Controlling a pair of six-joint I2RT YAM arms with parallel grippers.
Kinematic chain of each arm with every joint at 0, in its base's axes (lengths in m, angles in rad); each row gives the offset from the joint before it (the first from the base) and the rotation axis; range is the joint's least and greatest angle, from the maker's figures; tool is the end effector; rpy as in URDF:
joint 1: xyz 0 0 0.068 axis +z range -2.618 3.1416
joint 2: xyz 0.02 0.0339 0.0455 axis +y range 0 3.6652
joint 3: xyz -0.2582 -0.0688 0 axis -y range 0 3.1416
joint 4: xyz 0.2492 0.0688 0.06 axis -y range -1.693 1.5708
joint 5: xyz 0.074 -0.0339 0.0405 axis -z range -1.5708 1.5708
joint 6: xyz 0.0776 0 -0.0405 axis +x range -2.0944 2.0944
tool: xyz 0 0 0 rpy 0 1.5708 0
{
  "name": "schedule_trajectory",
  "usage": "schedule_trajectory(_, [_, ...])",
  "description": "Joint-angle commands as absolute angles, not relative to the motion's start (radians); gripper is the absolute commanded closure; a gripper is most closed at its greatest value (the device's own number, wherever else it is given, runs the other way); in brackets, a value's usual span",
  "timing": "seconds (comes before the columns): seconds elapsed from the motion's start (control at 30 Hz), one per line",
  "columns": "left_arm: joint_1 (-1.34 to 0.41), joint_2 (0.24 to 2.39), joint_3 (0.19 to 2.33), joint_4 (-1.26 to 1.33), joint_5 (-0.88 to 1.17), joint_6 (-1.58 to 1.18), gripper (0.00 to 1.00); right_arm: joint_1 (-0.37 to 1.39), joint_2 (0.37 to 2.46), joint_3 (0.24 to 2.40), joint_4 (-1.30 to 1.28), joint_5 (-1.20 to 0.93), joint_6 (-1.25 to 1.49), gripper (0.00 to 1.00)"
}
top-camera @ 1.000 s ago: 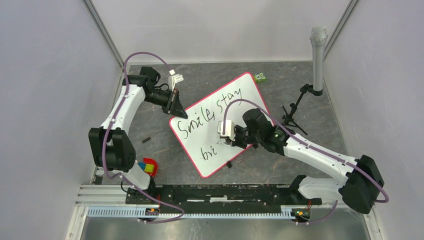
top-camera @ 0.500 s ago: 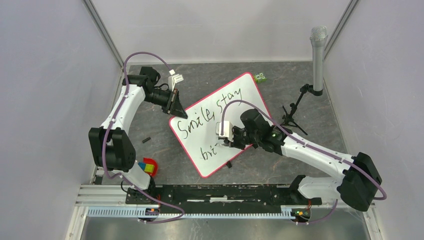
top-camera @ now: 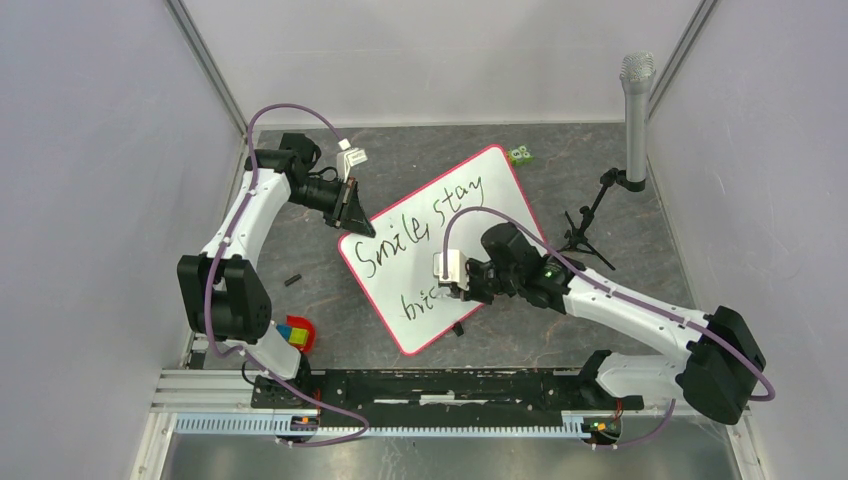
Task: Write a sentence on the whiteboard
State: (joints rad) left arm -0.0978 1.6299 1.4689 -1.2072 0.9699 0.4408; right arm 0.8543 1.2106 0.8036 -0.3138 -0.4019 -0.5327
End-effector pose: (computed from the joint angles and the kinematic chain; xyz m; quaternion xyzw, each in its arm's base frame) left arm 0.3068 -0.0944 0.2751 0.2796 0.8359 -0.4417 0.1673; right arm 0.1681 0.2393 0.2156 -0.6339 0.6339 0.2442 0.3697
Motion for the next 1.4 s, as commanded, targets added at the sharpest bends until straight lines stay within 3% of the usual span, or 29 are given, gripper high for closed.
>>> schedule_trajectory(0.0, [-0.107,1.643,1.496,-1.199,0.931,0.485,0.98,0.832,1.21,0.851,-0.316,-0.334,-0.554,1.0])
schedule_trajectory(0.27, [-0.107,1.647,1.502,-1.199,0.93,0.483,0.98,0.83,1.228,0.88,-0.3,-0.342,-0.54,1.0])
schedule_trajectory(0.77, [-0.107,1.651,1.503,-1.199,0.93,0.486,0.98,0.893,1.189,0.746,-0.332,-0.379,-0.526,1.0])
schedule_trajectory(1.07, [-0.108,1.651,1.504,-1.199,0.931,0.483,0.98,0.912,1.202,0.864,-0.33,-0.411,-0.499,1.0])
schedule_trajectory(1.37, [-0.109,1.652,1.505,-1.199,0.931,0.483,0.98,0.795,1.185,0.946,-0.356,-0.421,-0.517,1.0])
